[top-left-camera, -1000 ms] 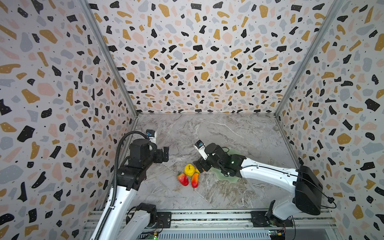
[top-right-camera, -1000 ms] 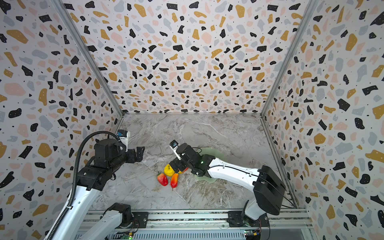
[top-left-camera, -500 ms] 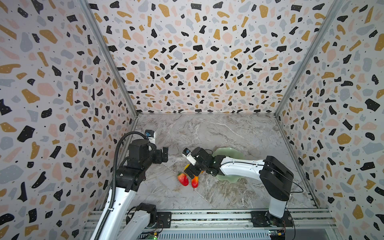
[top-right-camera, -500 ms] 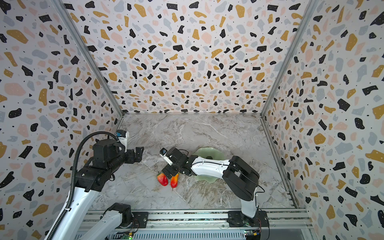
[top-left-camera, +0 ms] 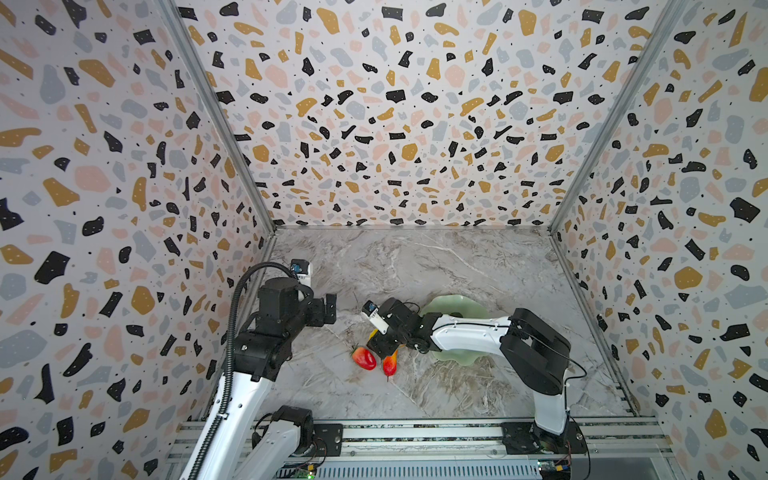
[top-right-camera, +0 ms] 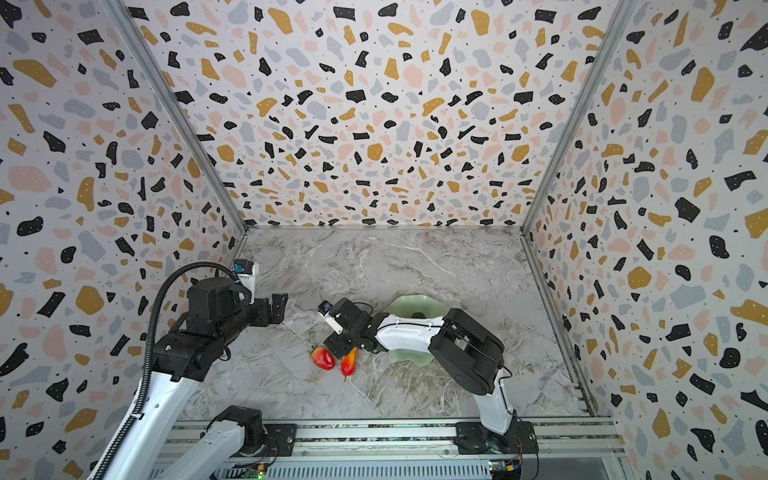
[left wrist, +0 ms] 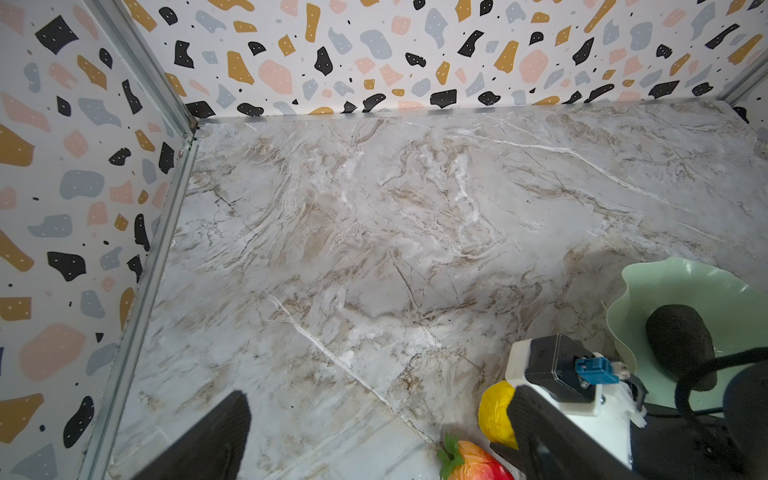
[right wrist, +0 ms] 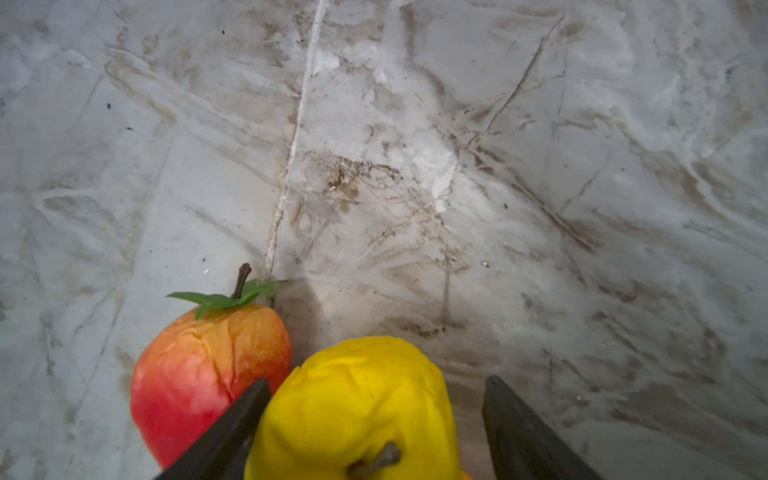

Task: Place and organize the fake fruits in the fruit bowl
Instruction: 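Move the right gripper to the yellow pear and grasp it, then carry the yellow pear into the bowl beside the cucumber and release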

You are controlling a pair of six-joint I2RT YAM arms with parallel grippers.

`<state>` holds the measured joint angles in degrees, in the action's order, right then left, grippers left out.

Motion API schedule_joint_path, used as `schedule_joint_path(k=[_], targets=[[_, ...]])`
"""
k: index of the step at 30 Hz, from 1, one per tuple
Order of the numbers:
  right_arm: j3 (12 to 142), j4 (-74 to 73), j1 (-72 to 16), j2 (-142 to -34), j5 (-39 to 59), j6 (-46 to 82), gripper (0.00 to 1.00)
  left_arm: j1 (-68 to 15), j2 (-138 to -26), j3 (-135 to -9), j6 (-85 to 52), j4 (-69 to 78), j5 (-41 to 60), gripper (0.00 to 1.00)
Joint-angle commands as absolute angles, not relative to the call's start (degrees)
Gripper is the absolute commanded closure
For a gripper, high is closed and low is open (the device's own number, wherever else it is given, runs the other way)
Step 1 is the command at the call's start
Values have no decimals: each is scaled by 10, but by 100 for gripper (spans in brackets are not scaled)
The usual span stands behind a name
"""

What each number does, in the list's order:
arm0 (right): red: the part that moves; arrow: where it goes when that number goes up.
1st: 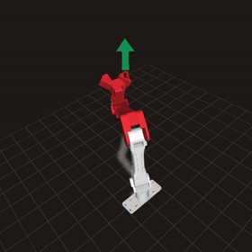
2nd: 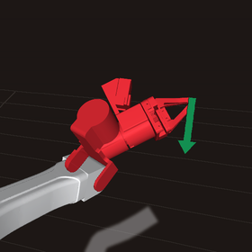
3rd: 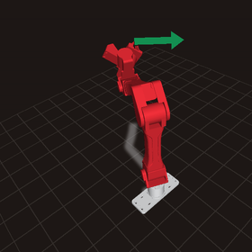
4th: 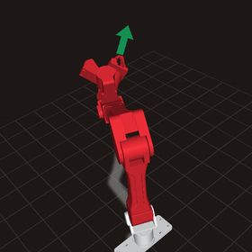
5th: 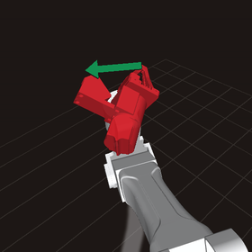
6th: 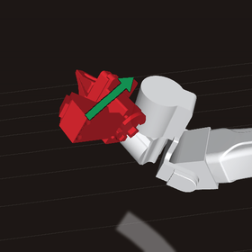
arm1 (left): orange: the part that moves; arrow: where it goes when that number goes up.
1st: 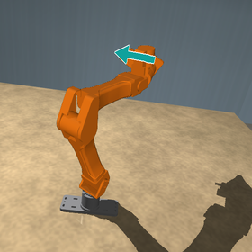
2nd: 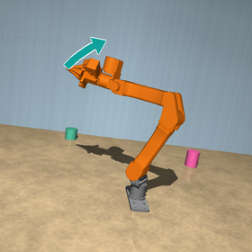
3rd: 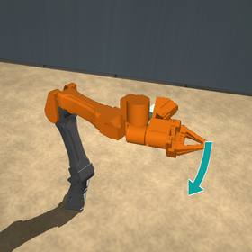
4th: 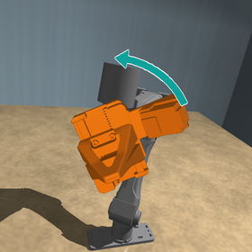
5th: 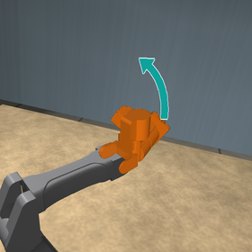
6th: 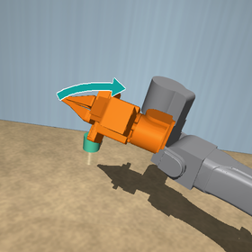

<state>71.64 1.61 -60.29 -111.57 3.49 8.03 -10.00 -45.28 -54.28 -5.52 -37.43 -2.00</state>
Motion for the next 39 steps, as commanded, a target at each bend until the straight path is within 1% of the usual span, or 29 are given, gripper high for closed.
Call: schedule_joint_path(k=[1, 5, 12, 18, 28, 32, 39], targets=[[739, 16, -605, -1104, 39, 83, 31, -102, -452, -548, -49, -365, -24, 1], [742, 24, -605, -1095, 34, 79, 46, -102, -454, -549, -49, -365, -22, 0], [753, 43, -600, -1038, 17, 61, 54, -102, -460, -552, -48, -361, -20, 0], [739, 70, -576, -967, -23, 53, 56, -103, -464, -553, -49, -353, -13, 1], [605, 74, -487, -853, -71, 67, 57, -103, -463, -548, -51, -345, -8, 0], [564, 65, -464, -833, -70, 74, 57, -103, -461, -547, -52, -347, -8, 0], [516, 50, -458, -831, -70, 86, 57, -103, -461, -554, -55, -352, -4, 0]])
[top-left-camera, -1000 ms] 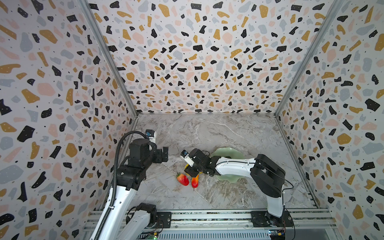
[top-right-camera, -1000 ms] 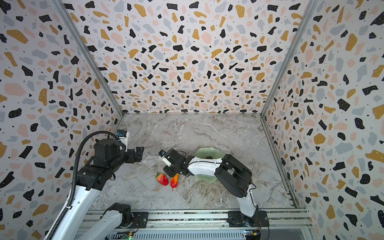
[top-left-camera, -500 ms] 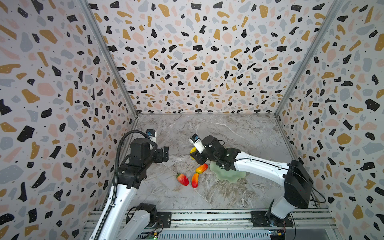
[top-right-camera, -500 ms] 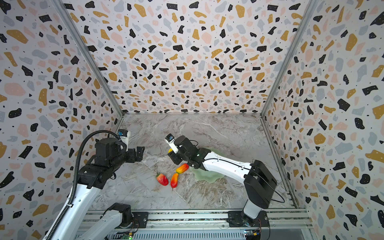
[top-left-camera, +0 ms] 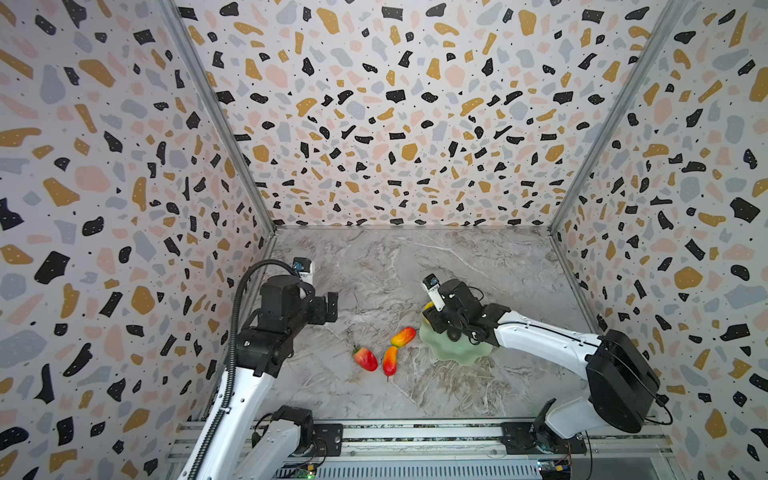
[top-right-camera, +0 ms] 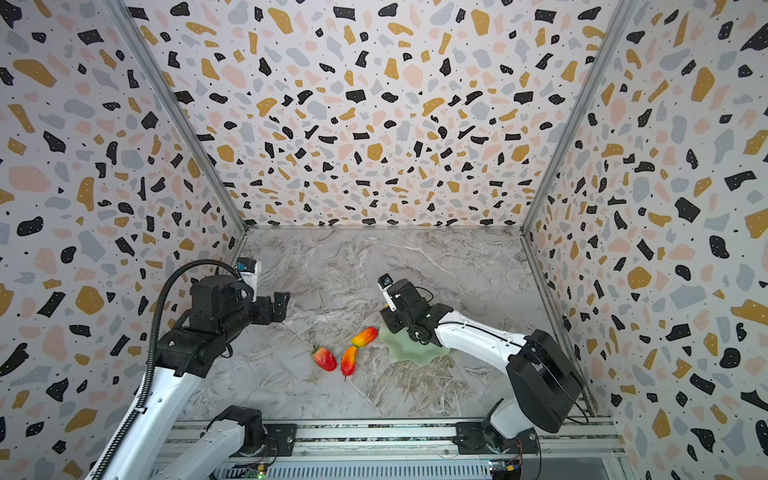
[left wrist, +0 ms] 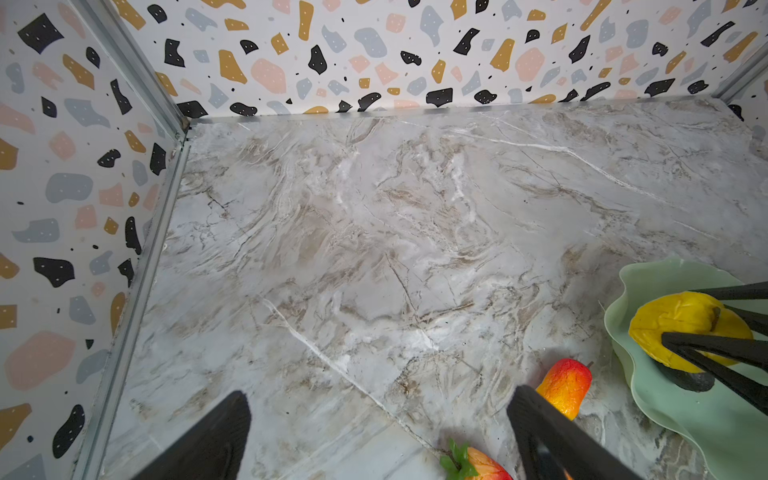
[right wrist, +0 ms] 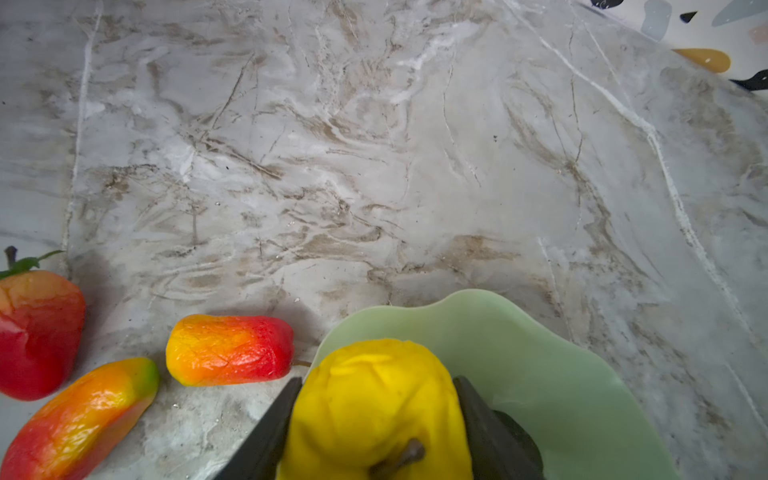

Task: Place and organize the fake fruits in the fruit bowl
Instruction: 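Carry the yellow pear into the bowl beside the cucumber and release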

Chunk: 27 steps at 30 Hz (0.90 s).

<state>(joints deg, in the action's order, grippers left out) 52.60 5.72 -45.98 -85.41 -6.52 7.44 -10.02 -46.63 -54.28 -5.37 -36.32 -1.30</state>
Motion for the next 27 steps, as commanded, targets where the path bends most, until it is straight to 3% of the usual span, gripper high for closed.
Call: schedule_joint_path(k=[1, 12, 27], targets=[[510, 46, -457, -833, -68, 89, 57, -103, -460, -554, -55, -352, -3, 0], [478, 28, -447, -844, -68, 97, 57, -103, -454, -551, -54, -357, -5, 0], [472, 18, -438, -859, -61, 100, 40, -103, -454, -541, -53, -351, -4, 0]])
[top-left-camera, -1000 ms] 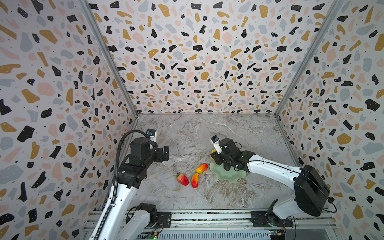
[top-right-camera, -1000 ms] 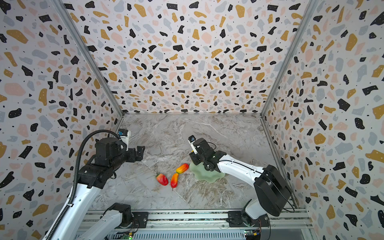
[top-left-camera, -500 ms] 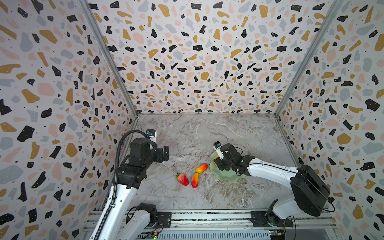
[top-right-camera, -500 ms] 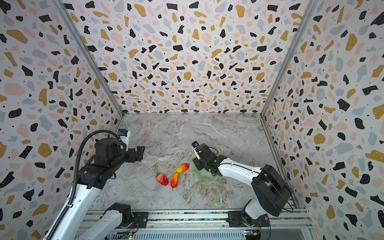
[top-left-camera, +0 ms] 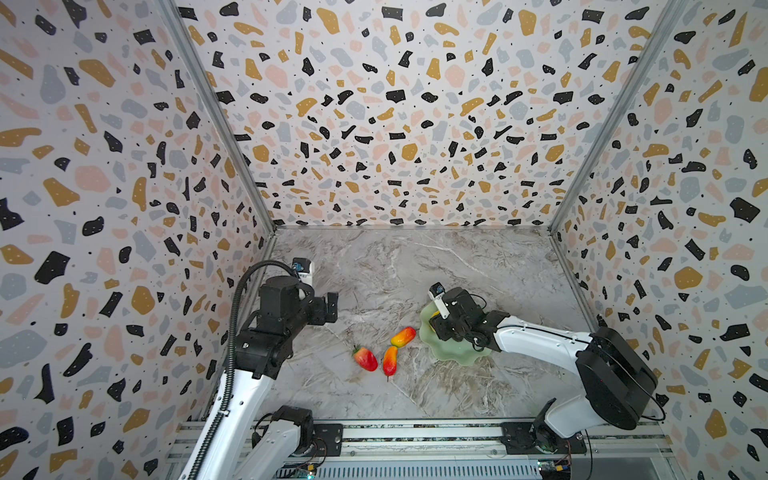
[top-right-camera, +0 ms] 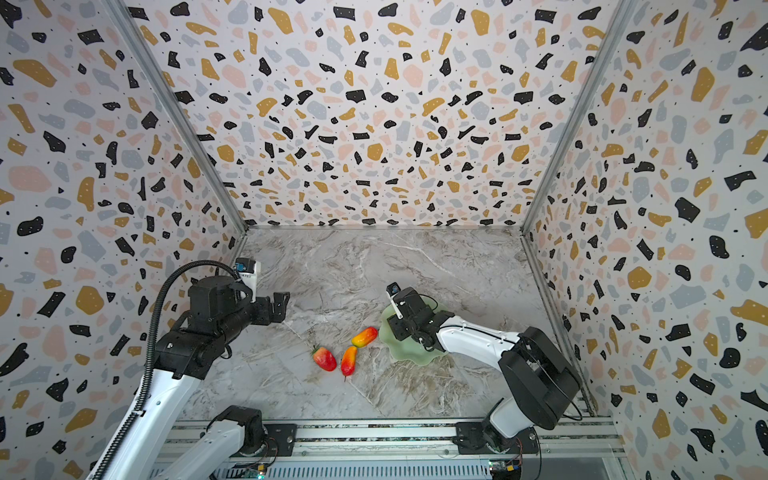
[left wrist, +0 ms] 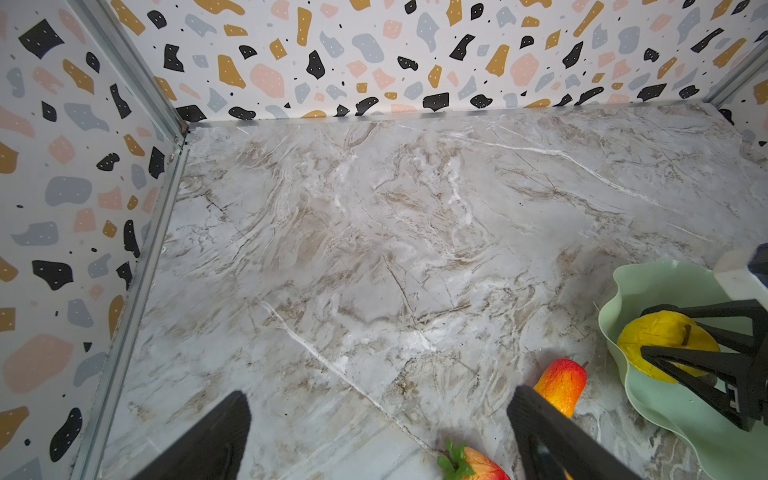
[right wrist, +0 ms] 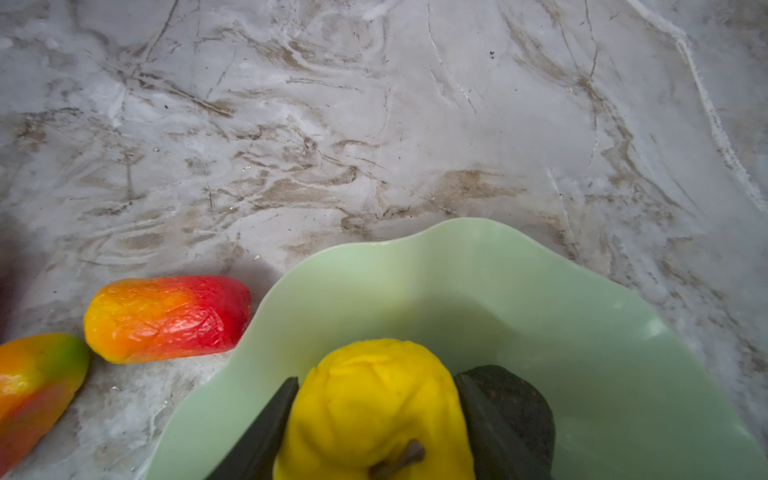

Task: Place and organize the fake fruits in the fruit bowl
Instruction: 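Carry the yellow pear into the bowl beside the cucumber and release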

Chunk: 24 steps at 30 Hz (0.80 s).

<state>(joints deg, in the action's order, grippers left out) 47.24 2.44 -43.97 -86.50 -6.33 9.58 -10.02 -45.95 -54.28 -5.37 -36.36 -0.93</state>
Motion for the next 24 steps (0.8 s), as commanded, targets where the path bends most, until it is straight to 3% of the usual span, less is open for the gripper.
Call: schedule_joint_path(k=[1, 24], targets=[[472, 18, -437, -858, -59, 100, 40, -103, -454, -541, -53, -352, -3, 0], [462, 17, -424, -839, -46, 103, 28, -103, -451, -540, -53, -350, 0, 0]])
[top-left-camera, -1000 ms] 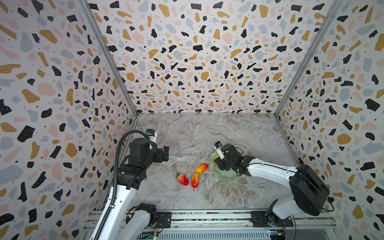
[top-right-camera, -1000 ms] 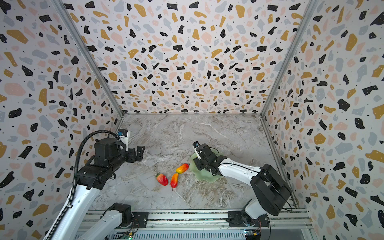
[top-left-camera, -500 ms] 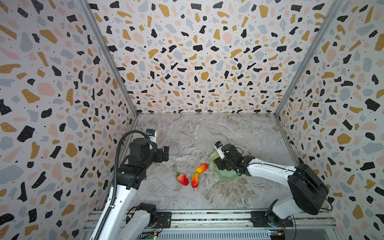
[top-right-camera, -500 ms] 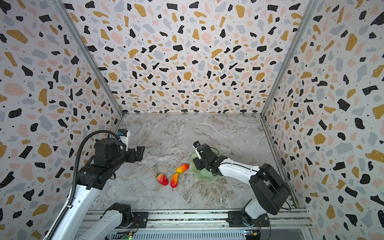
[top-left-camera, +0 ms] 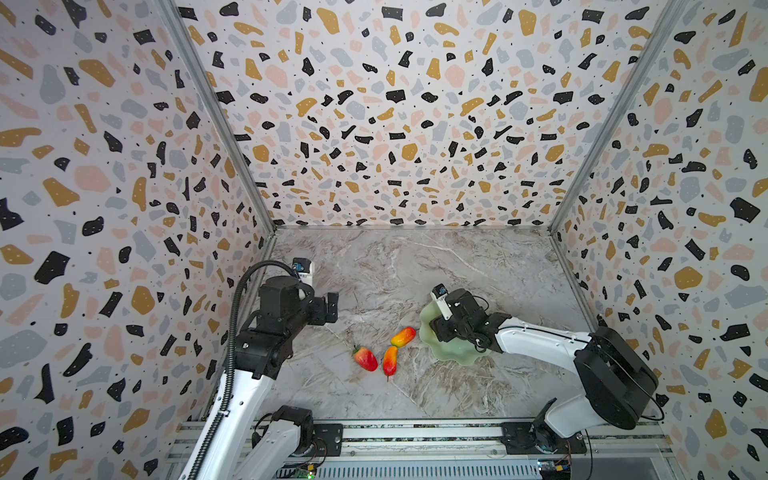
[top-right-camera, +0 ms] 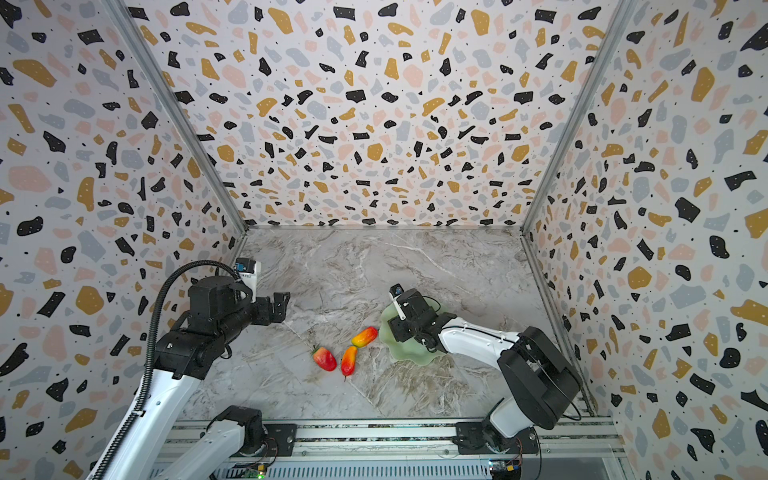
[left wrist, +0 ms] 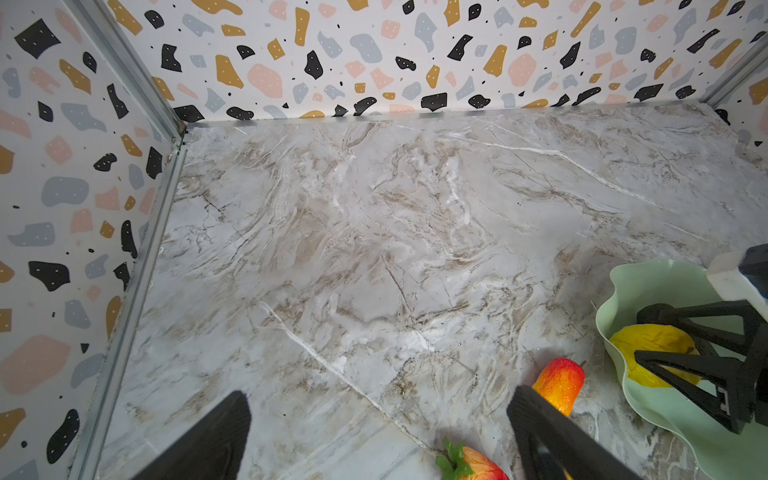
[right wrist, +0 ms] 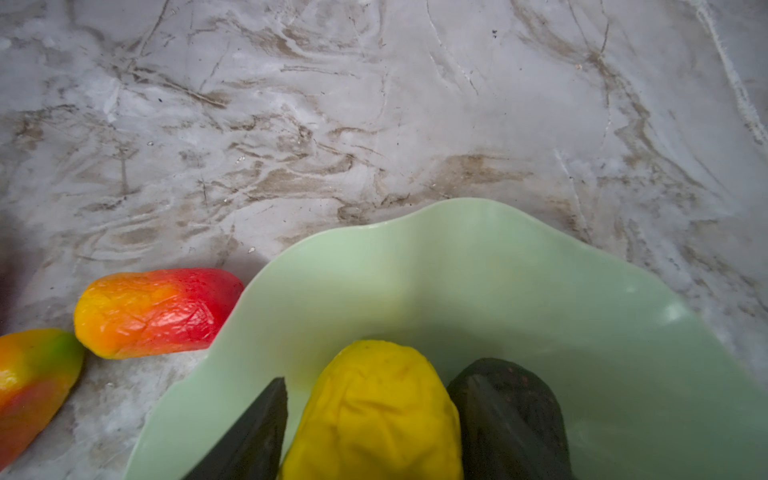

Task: Place and organize the fake fruits in the fruit bowl
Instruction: 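Carry the yellow pear into the bowl beside the cucumber and release, then reach the right gripper to the red apple and grasp it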

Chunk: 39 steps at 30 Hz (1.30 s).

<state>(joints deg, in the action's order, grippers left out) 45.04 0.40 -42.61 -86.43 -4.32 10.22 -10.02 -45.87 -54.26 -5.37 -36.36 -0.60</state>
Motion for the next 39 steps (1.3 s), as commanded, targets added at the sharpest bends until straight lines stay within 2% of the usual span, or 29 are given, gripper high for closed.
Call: schedule_joint_path(k=[1, 4, 8, 14, 21, 25, 34, 39], targets=[[465, 22, -425, -834, -47, 100, 26, -103, -452, -540, -53, -351, 0, 0], [482, 42, -424, -819, -53, 87, 21, -103, -453, -540, -53, -349, 1, 0], [517, 78, -436, -800, -53, 60, 1, -103, -456, -544, -53, -351, 1, 0], [574, 118, -516, -785, -43, -19, 1, -103, -457, -543, -51, -352, 0, 0], [625, 110, -600, -840, -27, 45, 1, -103, -450, -540, -57, -349, 0, 0], [624, 57, -661, -889, -23, 27, 1, -104, -445, -540, -59, -349, 3, 0], [714, 28, -693, -1043, 8, 57, 0, -104, -435, -536, -68, -342, 15, 0], [759, 46, -693, -1110, -6, 70, 4, -104, -436, -542, -63, -354, 7, 0]])
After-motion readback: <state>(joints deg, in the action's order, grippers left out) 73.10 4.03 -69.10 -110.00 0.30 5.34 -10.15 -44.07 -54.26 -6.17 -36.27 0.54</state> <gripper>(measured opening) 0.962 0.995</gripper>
